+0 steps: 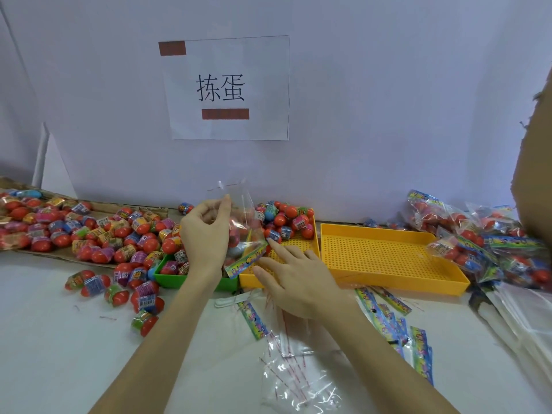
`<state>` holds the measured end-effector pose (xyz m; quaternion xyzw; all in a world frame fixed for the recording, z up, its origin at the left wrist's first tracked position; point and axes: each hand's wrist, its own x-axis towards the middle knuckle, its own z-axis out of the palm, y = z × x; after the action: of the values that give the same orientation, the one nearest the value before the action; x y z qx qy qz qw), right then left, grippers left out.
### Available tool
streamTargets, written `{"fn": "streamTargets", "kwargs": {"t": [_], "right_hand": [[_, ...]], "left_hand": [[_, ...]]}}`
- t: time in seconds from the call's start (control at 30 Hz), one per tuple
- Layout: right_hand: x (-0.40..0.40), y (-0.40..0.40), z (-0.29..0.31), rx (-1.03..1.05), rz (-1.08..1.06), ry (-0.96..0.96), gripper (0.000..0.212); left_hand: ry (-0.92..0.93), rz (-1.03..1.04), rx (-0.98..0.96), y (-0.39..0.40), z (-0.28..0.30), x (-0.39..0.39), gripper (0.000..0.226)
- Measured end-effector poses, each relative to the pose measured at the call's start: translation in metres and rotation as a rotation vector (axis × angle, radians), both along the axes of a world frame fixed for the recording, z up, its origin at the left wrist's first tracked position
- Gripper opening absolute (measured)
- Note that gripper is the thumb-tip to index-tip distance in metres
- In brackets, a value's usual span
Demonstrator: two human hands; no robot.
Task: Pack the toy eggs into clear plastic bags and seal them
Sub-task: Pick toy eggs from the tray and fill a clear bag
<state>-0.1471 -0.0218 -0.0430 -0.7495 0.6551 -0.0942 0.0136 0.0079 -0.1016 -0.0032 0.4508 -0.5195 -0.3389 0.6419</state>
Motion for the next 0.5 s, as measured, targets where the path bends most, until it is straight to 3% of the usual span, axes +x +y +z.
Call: {"fn": "streamTargets", "kwargs": {"t": [0.17, 0.5], "right_hand": [[0.003, 0.000, -0.001, -0.049, -0.023, -0.005, 0.064], [-0.005, 0.007, 0.011, -0.423, -0.146, -0.235, 0.040]], "left_hand": [[0.042, -0.009, 0.016, 0.003, 0.004, 0.000, 0.020], [0.054, -0.045, -0.003, 0.003, 0.006, 0.003, 0.021]]}}
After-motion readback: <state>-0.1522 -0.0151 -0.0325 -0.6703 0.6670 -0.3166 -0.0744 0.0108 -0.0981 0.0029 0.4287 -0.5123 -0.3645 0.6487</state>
